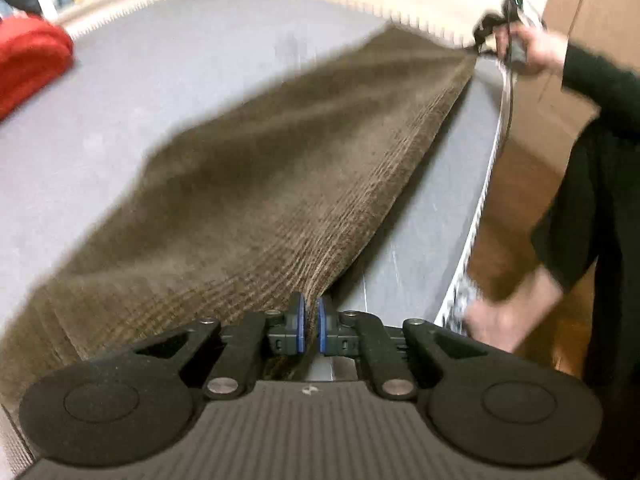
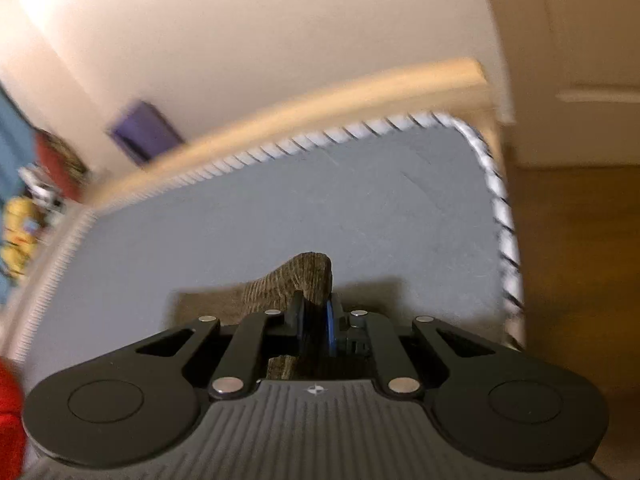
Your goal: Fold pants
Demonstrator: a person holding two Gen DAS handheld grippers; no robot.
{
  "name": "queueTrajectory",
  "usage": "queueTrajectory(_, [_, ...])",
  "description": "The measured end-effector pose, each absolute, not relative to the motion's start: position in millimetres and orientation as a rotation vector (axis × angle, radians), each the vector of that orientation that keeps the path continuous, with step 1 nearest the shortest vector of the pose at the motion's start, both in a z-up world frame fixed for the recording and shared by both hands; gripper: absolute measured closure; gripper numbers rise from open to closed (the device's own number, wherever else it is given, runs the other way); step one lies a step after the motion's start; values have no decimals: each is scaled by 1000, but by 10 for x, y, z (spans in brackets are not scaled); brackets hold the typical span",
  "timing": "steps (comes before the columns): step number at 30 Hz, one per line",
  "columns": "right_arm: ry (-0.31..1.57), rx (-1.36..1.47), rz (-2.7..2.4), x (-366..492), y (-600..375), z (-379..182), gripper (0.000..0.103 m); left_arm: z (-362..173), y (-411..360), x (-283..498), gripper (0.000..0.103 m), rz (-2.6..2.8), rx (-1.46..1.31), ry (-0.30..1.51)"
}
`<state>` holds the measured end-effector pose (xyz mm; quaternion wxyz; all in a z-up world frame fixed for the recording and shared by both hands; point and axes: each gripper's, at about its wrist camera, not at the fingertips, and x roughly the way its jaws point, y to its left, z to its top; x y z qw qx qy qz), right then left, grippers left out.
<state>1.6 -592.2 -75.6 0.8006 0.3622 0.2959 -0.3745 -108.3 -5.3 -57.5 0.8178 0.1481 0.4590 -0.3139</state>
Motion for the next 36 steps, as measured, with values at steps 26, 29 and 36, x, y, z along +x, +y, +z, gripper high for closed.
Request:
queueTrajectory(26, [596,501,-449,580,-5236,-612,52,-354,1925,-583,43,129,-206,878])
queueTrajectory(29, [604,469,-342,705,-4949,-567,52,-436,1831,-441,43,102,-209,895])
queueTrajectory(36, [609,226,88,911,-3691,-442,52,-833,1588,-234,40,207,76,1091])
